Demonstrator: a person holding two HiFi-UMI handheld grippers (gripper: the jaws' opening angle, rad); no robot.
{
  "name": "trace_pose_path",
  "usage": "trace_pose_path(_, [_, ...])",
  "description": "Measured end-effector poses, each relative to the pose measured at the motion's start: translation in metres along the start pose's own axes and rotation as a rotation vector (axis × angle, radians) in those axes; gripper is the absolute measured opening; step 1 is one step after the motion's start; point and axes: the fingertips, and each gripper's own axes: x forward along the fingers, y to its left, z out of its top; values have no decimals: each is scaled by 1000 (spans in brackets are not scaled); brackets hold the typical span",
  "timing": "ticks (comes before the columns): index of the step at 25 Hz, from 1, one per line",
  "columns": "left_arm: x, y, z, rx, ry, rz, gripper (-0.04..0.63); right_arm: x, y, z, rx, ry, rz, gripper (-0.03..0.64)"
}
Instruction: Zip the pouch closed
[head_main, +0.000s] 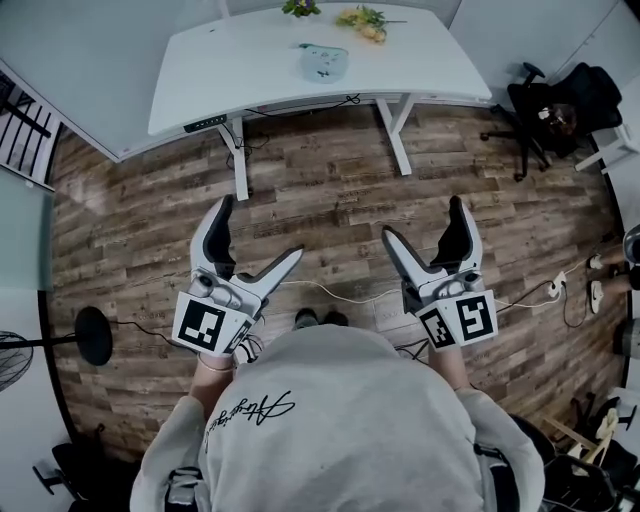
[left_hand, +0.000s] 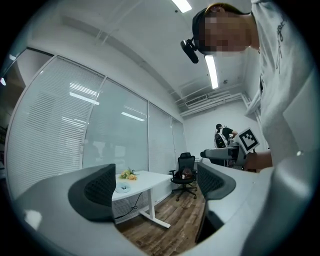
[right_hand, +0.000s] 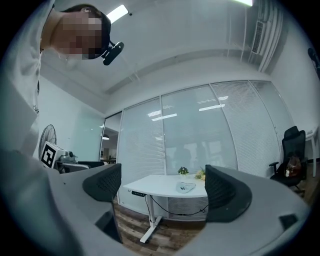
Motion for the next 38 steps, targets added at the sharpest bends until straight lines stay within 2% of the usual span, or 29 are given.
trace_pose_path(8, [-7,13,-5,6,-1,-13,488,12,18,-12,-1,23,17,503])
trace_pose_path(16, [-17,38,-6,-1,-12,-18,486,25,30,-15,-10,28,-8,500])
trace_pose_path(23, [-28,58,-24,1,8,-33,486,33,41,-25,0,15,-50,500])
trace_pose_path(26, [-34,61,-23,22,9,-32,486,33,49,-26,-4,29,-44,500])
trace_pose_path(30, [-33,70,-24,23,-10,-18,486,38,45,-29,2,30,-51,497])
trace_pose_path(38, [-14,83,-35,16,6,-4,486,64,26,-40,7,42,-35,489])
